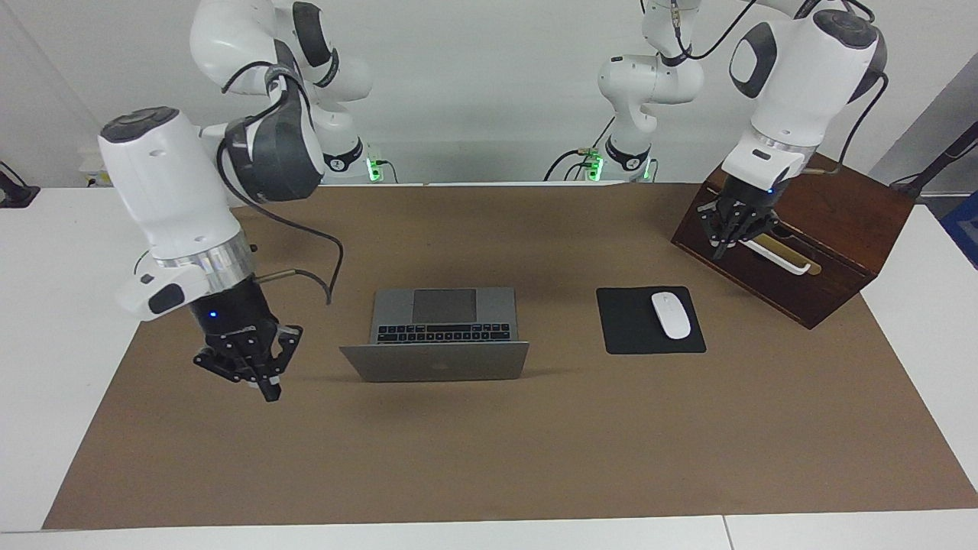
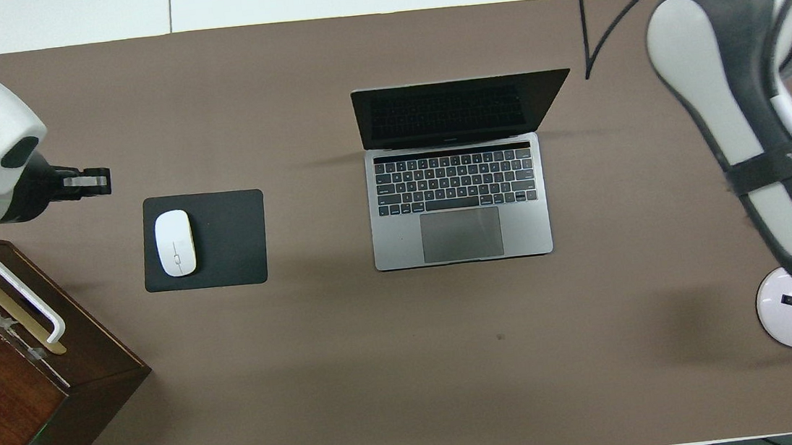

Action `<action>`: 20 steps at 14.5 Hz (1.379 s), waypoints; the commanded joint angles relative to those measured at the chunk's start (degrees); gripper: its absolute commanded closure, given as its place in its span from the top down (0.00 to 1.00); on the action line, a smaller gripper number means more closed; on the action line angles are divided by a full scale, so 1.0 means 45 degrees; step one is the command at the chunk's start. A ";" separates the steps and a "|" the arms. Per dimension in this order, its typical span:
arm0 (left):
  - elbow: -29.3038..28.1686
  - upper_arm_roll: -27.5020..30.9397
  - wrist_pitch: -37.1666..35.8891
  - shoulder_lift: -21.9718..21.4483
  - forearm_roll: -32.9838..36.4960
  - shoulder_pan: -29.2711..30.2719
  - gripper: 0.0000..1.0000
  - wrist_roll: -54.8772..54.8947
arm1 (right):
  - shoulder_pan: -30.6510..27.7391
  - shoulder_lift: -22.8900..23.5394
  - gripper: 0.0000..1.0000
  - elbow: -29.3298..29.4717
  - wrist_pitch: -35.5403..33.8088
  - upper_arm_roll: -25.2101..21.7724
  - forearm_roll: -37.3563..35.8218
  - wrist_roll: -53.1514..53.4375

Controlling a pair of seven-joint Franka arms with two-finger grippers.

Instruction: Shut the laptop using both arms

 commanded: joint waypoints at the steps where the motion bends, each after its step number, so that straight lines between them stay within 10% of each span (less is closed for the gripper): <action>1: -0.2661 0.0115 0.2499 -0.1421 -0.0409 -0.0649 0.00 0.0030 | 0.1274 0.1049 0.00 0.1278 0.0310 -0.0108 -0.0977 0.1093; 10: -0.7625 0.0135 1.0565 -0.2225 -0.0762 -0.3968 0.00 -0.1004 | 0.3155 0.1305 0.00 0.1201 -0.1091 -0.0265 -0.2157 0.3732; 20: -0.8215 0.0154 1.7306 0.1580 -0.0743 -0.6744 0.00 -0.1006 | 0.2901 0.1207 0.00 0.1123 -0.2422 -0.0265 -0.1239 0.3753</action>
